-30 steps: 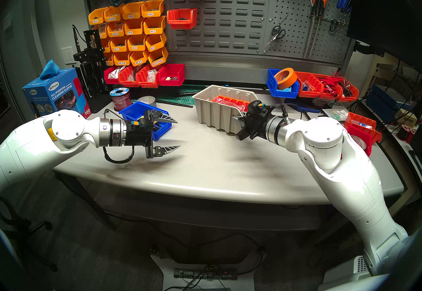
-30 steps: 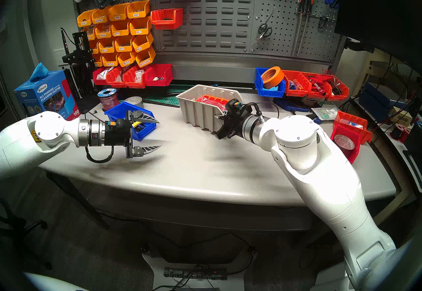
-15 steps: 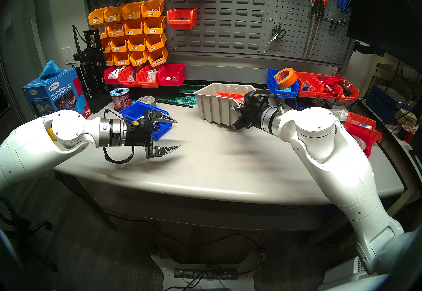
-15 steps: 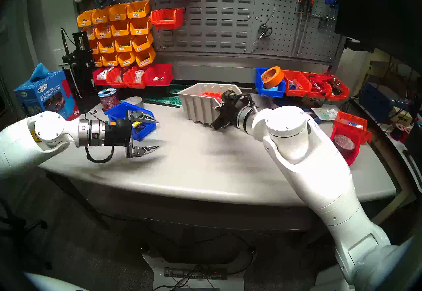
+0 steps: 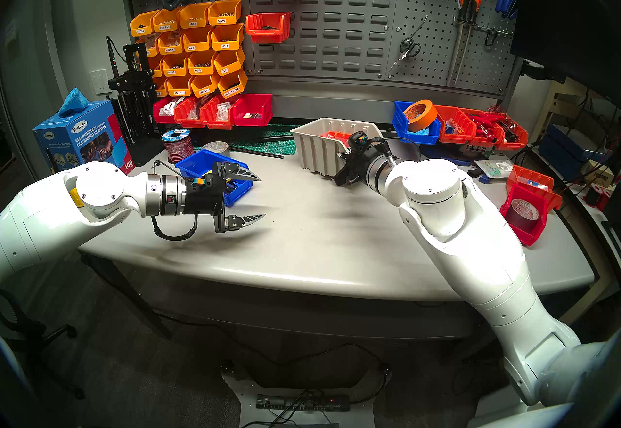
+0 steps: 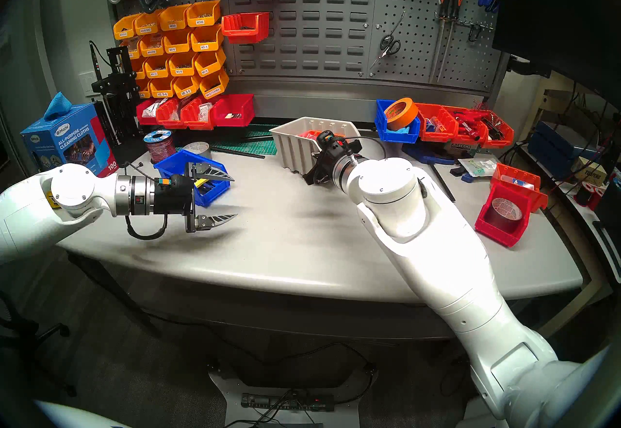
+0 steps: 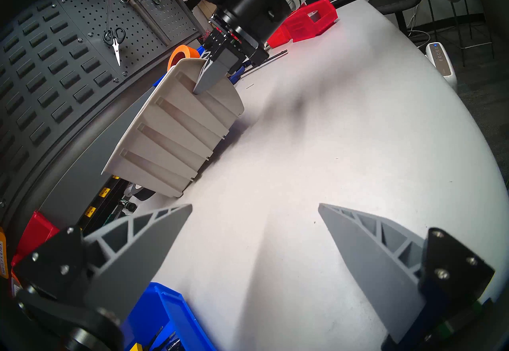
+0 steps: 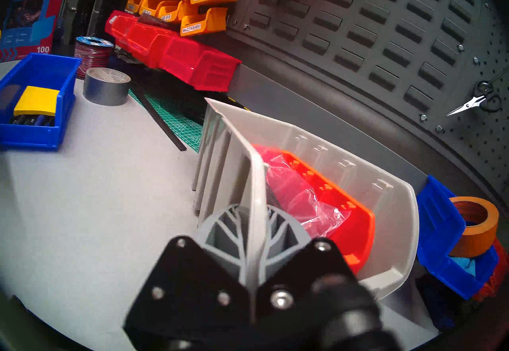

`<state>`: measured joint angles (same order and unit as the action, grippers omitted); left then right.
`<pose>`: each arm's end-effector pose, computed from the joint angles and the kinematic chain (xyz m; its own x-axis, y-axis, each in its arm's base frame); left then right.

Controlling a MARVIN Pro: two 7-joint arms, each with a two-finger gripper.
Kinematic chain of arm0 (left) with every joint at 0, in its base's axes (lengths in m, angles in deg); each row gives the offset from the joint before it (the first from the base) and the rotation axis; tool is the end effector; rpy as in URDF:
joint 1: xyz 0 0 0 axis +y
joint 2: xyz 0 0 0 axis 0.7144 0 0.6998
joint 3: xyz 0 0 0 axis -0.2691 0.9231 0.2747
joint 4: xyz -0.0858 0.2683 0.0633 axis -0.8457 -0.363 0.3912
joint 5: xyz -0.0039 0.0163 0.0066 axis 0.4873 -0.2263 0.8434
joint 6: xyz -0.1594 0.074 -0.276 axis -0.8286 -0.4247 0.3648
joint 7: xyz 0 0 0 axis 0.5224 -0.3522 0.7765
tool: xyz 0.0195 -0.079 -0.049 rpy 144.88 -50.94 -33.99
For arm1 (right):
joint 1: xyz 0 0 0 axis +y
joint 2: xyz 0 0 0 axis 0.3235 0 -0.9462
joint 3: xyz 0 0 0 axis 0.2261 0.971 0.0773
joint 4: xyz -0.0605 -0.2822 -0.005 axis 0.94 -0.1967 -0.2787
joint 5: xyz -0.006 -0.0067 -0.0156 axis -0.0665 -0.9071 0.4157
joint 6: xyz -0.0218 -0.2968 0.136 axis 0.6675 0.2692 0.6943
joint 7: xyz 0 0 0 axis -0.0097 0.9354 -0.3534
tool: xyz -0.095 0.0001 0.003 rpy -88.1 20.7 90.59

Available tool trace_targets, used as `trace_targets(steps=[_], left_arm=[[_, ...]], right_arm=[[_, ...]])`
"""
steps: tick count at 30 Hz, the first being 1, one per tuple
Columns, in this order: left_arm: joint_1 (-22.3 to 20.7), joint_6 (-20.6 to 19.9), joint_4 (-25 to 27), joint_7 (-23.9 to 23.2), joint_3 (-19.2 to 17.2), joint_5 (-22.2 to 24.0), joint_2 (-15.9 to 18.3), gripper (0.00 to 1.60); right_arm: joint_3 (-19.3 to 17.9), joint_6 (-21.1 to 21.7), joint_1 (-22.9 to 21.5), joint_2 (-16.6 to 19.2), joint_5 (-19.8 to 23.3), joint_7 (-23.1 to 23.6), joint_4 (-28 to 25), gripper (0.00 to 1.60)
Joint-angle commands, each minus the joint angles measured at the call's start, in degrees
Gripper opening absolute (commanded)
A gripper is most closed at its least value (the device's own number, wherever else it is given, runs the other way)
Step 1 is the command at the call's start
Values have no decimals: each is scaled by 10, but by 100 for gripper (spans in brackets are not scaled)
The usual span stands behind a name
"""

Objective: Hang all the unorganized tool boxes onto the wall

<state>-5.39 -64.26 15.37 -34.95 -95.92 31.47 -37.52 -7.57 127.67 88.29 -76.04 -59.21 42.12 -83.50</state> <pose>0.4157 0.0873 -0.1589 -0.3859 -0.5385 0.7490 -0.8123 -0.1865 -0.5526 0.4356 0.0814 -0.1283 0.0492 0.4891 0.8708 0.4026 -0.8076 0.4309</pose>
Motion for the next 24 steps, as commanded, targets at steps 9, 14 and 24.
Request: trace_targets(steps=[9, 14, 24], left_arm=[[-6, 0, 1, 0, -5, 1, 1, 160], [-6, 0, 1, 0, -5, 1, 1, 160], [-6, 0, 1, 0, -5, 1, 1, 160]], right_arm=[[37, 18, -45, -34, -72, -79, 4, 0], [45, 25, -55, -45, -88, -104, 11, 0], [56, 36, -75, -70, -108, -134, 17, 0]])
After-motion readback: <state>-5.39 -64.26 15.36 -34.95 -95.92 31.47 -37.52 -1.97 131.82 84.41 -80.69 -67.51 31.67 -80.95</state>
